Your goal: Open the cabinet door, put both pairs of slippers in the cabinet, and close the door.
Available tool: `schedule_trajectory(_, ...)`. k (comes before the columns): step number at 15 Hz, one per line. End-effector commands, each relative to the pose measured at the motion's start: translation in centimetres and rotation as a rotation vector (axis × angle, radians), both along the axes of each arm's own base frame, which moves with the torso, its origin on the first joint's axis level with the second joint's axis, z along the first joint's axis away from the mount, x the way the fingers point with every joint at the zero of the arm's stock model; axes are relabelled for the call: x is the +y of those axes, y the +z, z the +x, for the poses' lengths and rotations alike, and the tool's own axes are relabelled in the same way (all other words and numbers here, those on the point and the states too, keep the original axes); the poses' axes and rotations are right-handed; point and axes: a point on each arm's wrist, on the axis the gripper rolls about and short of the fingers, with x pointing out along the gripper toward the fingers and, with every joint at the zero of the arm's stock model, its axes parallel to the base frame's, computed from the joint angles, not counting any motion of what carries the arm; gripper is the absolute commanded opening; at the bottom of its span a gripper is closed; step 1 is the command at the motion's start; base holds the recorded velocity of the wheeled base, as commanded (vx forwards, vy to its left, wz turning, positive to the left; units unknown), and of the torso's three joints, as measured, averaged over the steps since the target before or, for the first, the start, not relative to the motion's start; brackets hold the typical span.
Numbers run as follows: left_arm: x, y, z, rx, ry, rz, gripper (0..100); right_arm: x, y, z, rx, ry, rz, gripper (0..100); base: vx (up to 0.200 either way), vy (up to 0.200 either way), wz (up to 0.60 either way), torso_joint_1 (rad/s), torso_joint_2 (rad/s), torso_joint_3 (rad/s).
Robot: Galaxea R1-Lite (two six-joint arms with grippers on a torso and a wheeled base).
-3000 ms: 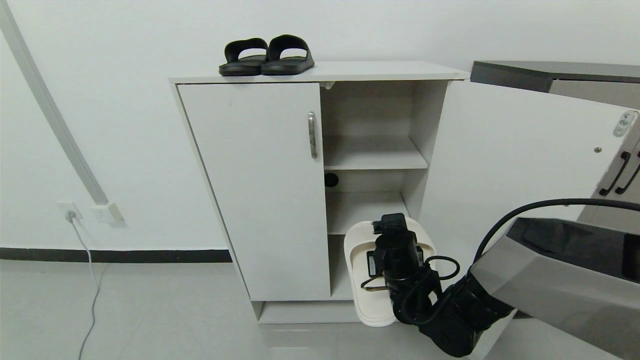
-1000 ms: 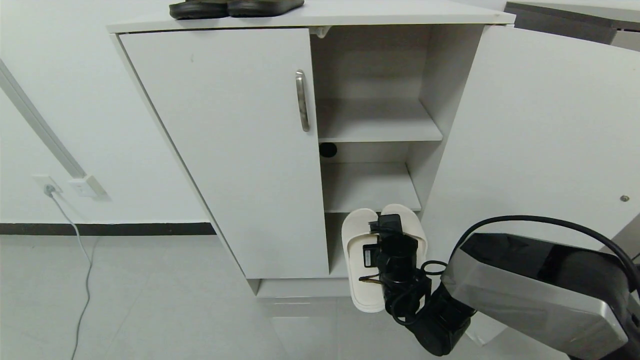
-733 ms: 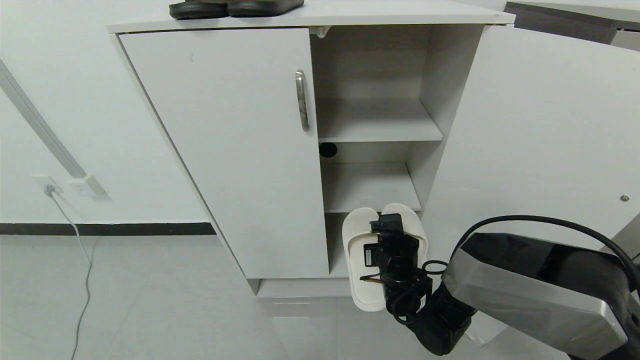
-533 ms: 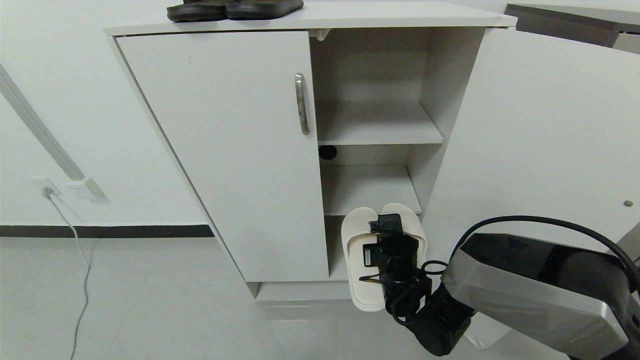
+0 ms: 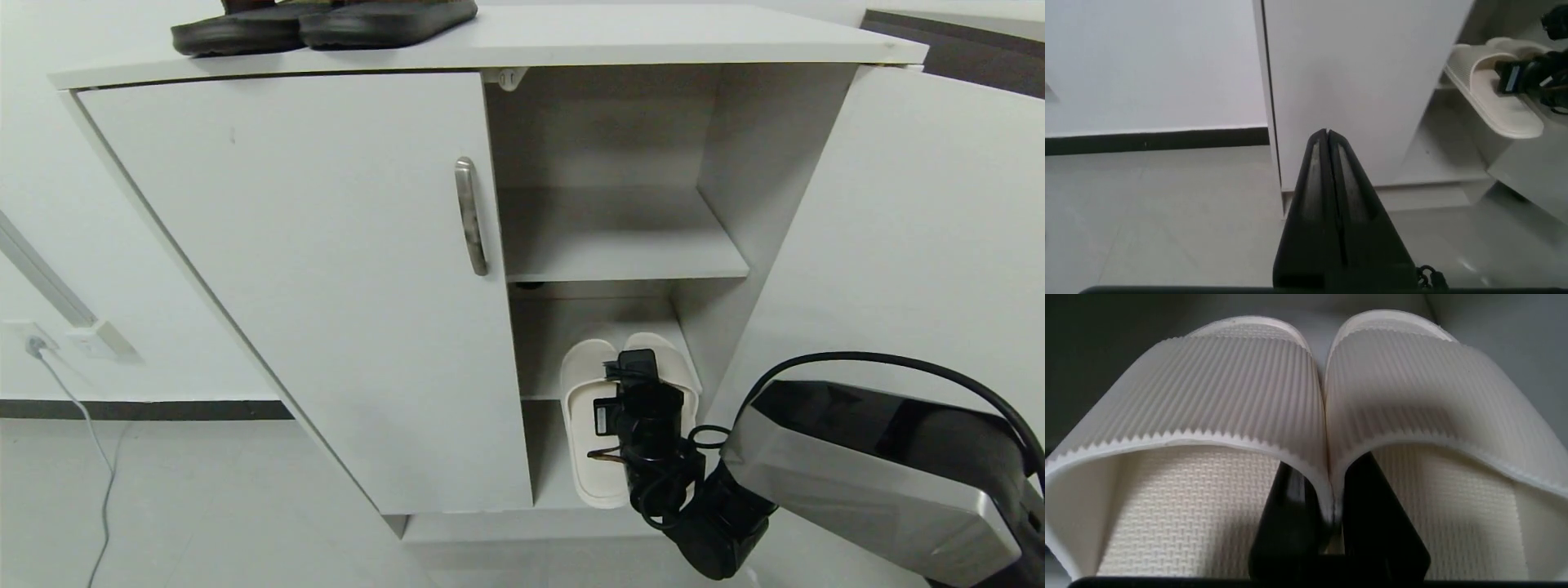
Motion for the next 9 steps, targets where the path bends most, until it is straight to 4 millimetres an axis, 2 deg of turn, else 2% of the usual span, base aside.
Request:
schedule_trajectory(1,0.0,0.0,0.0,0.001,0.0,0.0,0,-0.2,0.0,0.2,0.0,-0.004,0.001,0,0.0,0.0,0.0,0.0,0.0,0.0)
schedule_trajectory(4,0.0,0.0,0.0,0.001,0.0,0.0,0,-0.4,-0.2,0.7,0.004,0.017,0.0,0,0.0,0.0,0.0,0.0,0.0,0.0)
schedule_trajectory(9,0.0,0.0,0.0,0.001,0.0,0.0,0,-0.4,-0.1,3.8,0.006,-0.012,0.0,0,0.0,0.0,0.0,0.0,0.0,0.0)
